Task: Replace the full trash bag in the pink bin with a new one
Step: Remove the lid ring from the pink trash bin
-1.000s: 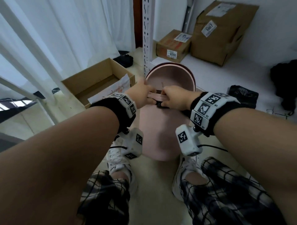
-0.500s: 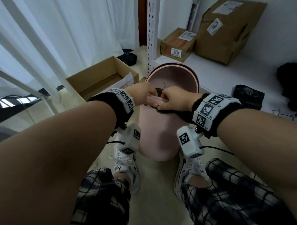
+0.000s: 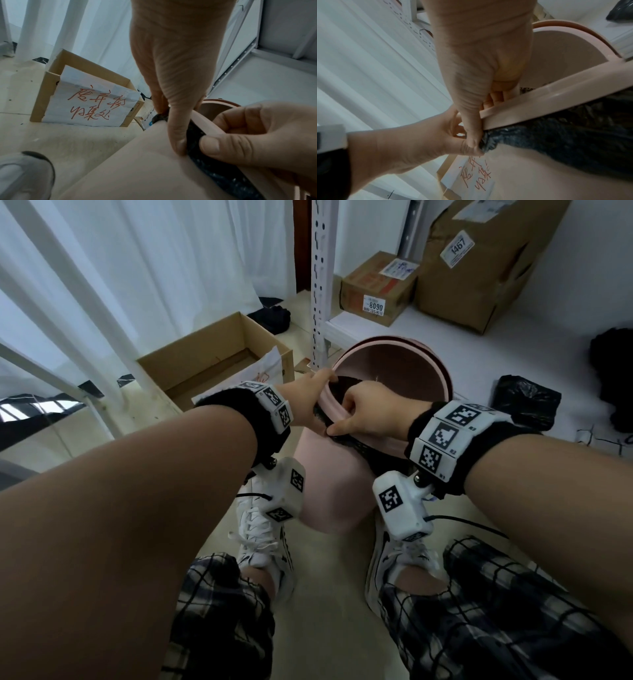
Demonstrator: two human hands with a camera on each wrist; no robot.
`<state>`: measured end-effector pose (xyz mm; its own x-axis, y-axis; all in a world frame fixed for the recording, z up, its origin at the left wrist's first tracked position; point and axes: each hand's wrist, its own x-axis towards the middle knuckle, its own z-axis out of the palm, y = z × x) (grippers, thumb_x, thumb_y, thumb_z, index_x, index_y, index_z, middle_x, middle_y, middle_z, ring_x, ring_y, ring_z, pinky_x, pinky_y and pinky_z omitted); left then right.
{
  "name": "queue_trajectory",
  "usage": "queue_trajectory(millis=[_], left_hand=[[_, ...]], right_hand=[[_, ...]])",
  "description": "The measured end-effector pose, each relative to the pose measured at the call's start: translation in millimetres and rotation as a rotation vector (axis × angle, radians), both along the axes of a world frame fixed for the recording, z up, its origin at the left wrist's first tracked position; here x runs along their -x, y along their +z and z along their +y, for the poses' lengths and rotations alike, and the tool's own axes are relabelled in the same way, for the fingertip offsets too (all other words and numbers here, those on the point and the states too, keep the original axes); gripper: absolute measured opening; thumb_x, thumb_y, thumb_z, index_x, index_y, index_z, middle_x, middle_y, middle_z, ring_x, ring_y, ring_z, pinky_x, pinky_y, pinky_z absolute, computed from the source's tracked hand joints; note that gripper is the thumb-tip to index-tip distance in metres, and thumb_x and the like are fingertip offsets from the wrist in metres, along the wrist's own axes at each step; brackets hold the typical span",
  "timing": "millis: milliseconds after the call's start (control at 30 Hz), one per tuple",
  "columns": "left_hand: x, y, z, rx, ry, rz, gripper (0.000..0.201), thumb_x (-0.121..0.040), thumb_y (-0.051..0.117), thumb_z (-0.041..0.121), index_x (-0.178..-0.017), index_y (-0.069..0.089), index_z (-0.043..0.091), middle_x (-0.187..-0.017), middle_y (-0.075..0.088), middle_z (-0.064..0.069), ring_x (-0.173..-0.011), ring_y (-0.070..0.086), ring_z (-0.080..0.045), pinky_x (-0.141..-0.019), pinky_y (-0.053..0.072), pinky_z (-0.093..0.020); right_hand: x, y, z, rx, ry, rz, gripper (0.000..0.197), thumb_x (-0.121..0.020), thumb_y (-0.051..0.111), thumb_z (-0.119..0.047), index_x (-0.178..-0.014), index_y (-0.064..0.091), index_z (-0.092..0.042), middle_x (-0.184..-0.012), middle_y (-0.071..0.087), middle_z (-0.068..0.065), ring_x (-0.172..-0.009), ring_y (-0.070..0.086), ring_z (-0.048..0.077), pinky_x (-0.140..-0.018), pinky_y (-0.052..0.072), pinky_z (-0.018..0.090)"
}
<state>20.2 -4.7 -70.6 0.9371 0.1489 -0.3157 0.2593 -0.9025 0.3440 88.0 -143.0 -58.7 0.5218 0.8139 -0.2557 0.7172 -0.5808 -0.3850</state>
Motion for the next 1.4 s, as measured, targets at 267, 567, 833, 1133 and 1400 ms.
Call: queue_trajectory(millis=[267, 567, 833, 1133, 1400], left_hand=[[2.2, -11.3, 0.2, 0.113, 0.106, 0.079, 0.131, -0.068, 0.083, 0.032, -0.148, -0.018, 0.011, -0.148, 0.039, -0.013, -0.133, 0.042, -0.027, -0.111, 0.033, -0.034], [10.5, -6.7, 18.3, 0.145, 0.172, 0.116, 0.133, -0.055, 0.080, 0.061, -0.150, -0.001, 0.016, -0.146, 0.043, -0.007, -0.135, 0.041, -0.026, -0.113, 0.033, -0.042], [5.2, 5.7, 3.0, 0.509, 0.434, 0.099, 0.046, -0.083, 0.054, 0.021, -0.123, 0.054, -0.002, -0.119, 0.061, -0.023, -0.103, 0.062, -0.032, -0.100, 0.048, -0.045], [3.5, 5.6, -16.3, 0.194, 0.444, 0.105, 0.033, -0.093, 0.052, 0.012, -0.121, 0.056, -0.004, -0.122, 0.062, -0.019, -0.093, 0.062, -0.026, -0.084, 0.055, -0.033], [36.0, -15.3, 7.3, 0.270, 0.520, 0.254, 0.017, -0.089, 0.055, 0.008, -0.088, 0.064, -0.007, -0.077, 0.064, -0.016, -0.078, 0.067, -0.030, -0.083, 0.057, -0.042]], right_hand=[[1.6, 2.0, 6.1, 0.107, 0.077, -0.040, 0.037, -0.076, 0.073, -0.033, -0.058, 0.046, -0.015, -0.058, 0.046, -0.001, -0.053, 0.043, 0.012, -0.048, 0.029, 0.022], [-5.0, 26.8, 1.5, -0.081, -0.111, 0.471, 0.022, -0.093, 0.052, -0.005, -0.082, 0.037, -0.016, -0.067, 0.064, 0.017, -0.053, 0.065, 0.023, -0.055, 0.058, 0.037], [3.1, 23.4, 7.1, -0.072, -0.065, 0.443, 0.017, -0.091, 0.058, -0.012, -0.097, 0.042, -0.009, -0.066, 0.064, 0.016, -0.052, 0.064, 0.024, -0.056, 0.058, 0.038], [-7.5, 39.9, 2.4, -0.228, -0.094, 0.277, 0.025, -0.089, 0.062, -0.024, -0.097, 0.048, -0.004, -0.055, 0.059, 0.012, -0.036, 0.052, 0.020, -0.037, 0.044, 0.027], [-16.1, 41.0, 1.5, -0.193, 0.017, -0.022, 0.025, -0.086, 0.065, -0.028, -0.094, 0.053, -0.008, -0.062, 0.055, 0.000, -0.045, 0.050, 0.012, -0.035, 0.040, 0.012]])
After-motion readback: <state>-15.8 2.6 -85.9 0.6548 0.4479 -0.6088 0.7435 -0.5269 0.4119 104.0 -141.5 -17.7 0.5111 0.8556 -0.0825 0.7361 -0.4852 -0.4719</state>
